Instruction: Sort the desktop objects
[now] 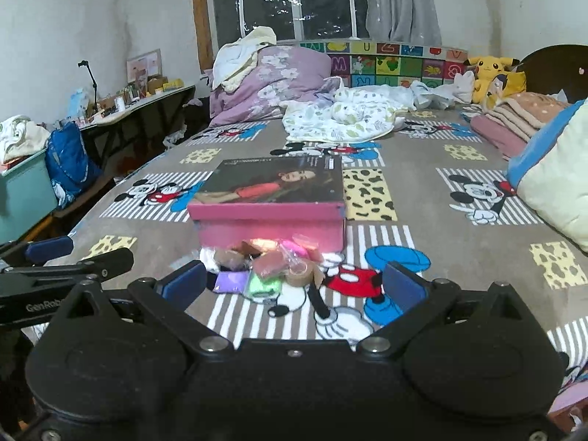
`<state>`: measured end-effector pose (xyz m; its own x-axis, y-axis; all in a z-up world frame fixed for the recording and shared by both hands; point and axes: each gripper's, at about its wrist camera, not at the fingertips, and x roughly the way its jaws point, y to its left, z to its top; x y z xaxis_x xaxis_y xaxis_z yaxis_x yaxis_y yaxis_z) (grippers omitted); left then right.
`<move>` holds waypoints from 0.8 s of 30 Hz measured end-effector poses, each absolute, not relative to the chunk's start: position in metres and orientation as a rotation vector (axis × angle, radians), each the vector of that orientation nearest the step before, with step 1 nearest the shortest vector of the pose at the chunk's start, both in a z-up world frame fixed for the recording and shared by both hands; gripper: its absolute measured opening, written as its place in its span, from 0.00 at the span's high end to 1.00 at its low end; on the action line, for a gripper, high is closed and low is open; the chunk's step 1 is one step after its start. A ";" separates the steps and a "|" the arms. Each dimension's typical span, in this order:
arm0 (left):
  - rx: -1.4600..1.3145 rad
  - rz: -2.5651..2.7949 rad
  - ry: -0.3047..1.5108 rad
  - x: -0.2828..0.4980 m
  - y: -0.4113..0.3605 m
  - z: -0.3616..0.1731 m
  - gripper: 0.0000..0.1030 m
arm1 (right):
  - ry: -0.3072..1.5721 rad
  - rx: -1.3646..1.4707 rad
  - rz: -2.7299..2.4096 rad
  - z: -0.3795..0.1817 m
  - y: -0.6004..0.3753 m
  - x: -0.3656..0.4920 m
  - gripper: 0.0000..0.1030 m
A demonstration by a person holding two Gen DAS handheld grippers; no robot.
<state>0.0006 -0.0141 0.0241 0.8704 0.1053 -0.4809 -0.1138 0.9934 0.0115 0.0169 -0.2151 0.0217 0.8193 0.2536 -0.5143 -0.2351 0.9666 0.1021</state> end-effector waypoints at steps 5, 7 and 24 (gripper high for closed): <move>-0.028 0.106 0.530 -0.015 -0.017 0.015 0.14 | 0.576 0.028 0.266 0.017 -0.214 0.004 0.01; -0.035 0.093 0.545 -0.018 -0.018 0.011 0.14 | 0.581 0.019 0.271 0.014 -0.212 -0.001 0.01; -0.018 0.080 0.551 -0.031 -0.025 0.006 0.14 | 0.628 -0.025 0.301 0.000 -0.203 -0.018 0.01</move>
<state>-0.0308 -0.0253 0.0059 0.8490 0.0708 -0.5236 -0.0806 0.9967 0.0041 -0.0176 -0.2034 -0.0001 0.7673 0.2699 -0.5817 -0.2847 0.9562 0.0681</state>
